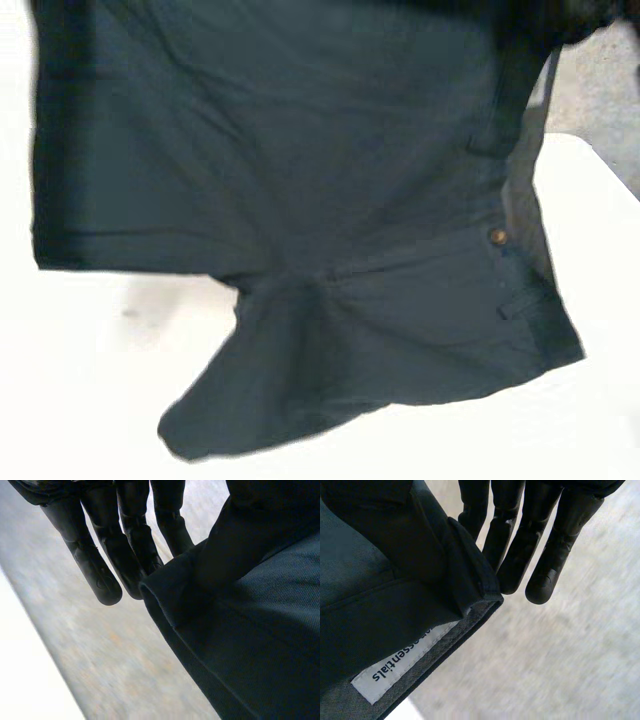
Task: Fold the shorts.
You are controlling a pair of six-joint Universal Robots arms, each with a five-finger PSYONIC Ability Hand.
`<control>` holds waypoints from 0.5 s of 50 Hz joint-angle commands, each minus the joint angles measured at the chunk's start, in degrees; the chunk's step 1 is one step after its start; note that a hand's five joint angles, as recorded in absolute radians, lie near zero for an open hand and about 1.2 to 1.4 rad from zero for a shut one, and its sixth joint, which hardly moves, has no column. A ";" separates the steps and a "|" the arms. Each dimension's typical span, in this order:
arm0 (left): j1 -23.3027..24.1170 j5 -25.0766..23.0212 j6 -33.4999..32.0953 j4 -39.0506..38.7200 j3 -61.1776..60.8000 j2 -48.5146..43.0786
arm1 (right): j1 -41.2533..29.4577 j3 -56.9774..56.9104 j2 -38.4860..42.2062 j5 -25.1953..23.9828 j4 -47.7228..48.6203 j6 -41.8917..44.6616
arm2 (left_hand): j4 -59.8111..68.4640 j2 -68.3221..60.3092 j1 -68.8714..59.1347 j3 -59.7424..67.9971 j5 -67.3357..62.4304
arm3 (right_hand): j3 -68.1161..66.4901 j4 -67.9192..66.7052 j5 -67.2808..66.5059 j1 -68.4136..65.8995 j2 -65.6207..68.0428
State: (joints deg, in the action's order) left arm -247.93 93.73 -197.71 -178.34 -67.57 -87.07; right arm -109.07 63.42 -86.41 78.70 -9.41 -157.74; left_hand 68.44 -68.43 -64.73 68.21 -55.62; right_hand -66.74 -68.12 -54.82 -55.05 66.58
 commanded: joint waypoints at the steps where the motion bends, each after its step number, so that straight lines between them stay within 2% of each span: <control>1: 2.01 -0.13 -0.40 -2.18 7.62 -21.97 | 1.14 -0.84 15.11 1.01 0.88 0.42 | 11.56 -11.57 -15.27 11.79 -14.38 | -13.26 -11.88 -15.18 -24.95 13.42; 5: 2.10 0.13 -0.49 -4.81 15.26 -33.84 | 0.88 -3.12 22.76 2.68 6.14 0.77 | 11.56 -11.57 -15.27 11.79 -14.38 | -13.26 -11.88 -15.18 -24.95 13.42; 6: 2.01 0.57 -0.57 -6.04 19.02 -38.39 | 0.88 -3.73 25.56 3.12 9.99 0.95 | 11.56 -11.57 -15.27 11.79 -14.38 | -13.26 -11.88 -15.18 -24.95 13.42; 9: 2.10 1.10 -1.80 -7.72 24.66 -44.65 | 0.88 -4.44 29.62 3.65 17.21 1.56 | 11.56 -11.57 -15.27 11.79 -14.38 | -13.26 -11.88 -15.18 -24.95 13.42; 13: 2.53 2.07 -7.50 -10.87 34.40 -53.79 | 0.61 -5.32 36.29 4.09 32.13 4.10 | 11.56 -11.57 -15.27 11.79 -14.38 | -13.26 -11.88 -15.18 -24.95 13.42; 15: 2.80 2.25 -9.18 -12.81 36.80 -55.91 | 0.44 -6.37 38.67 4.18 35.85 5.34 | 11.56 -11.57 -15.27 11.79 -14.38 | -10.65 -9.28 -12.58 -22.34 10.82; 16: 2.97 2.16 -9.88 -14.12 37.68 -56.79 | 0.35 -6.99 39.81 4.18 37.17 5.60 | 6.59 -6.60 -10.29 6.81 -9.41 | 3.53 4.90 1.61 -8.16 -3.37; 17: 3.24 1.72 -11.02 -16.75 38.64 -58.37 | 0.09 -8.30 42.44 4.18 37.88 6.82 | -25.10 25.09 21.40 -24.88 22.28 | 50.13 51.51 48.21 38.44 -49.97; 18: 3.41 1.54 -11.47 -18.08 38.83 -58.91 | -0.09 -8.92 43.51 4.18 37.63 7.27 | -41.57 41.56 37.87 -41.35 38.75 | 56.74 58.12 54.82 45.05 -56.58; 19: 3.68 1.28 -11.82 -19.22 38.83 -59.26 | -0.44 -9.53 44.39 4.18 37.19 7.54 | -53.73 53.72 50.02 -53.50 50.91 | 56.74 58.12 54.82 45.05 -56.58; 20: 3.94 0.93 -12.26 -20.19 38.83 -59.61 | -0.70 -9.98 45.00 4.09 36.49 7.71 | -58.44 58.43 54.73 -58.21 55.62 | 56.74 58.12 54.82 45.05 -56.58; 25: 5.35 0.31 -13.58 -21.78 34.63 -59.27 | -2.11 -9.02 43.53 4.26 27.54 7.46 | -58.44 58.43 54.73 -58.21 55.62 | 56.74 58.12 54.82 45.05 -56.58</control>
State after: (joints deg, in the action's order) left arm -243.95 94.82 -209.90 -197.85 -28.83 -146.77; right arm -109.86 54.03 -42.00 82.78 26.39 -150.28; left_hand 13.71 -13.82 -11.18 14.37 -4.03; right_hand -13.17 -13.76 -3.83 -11.53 13.53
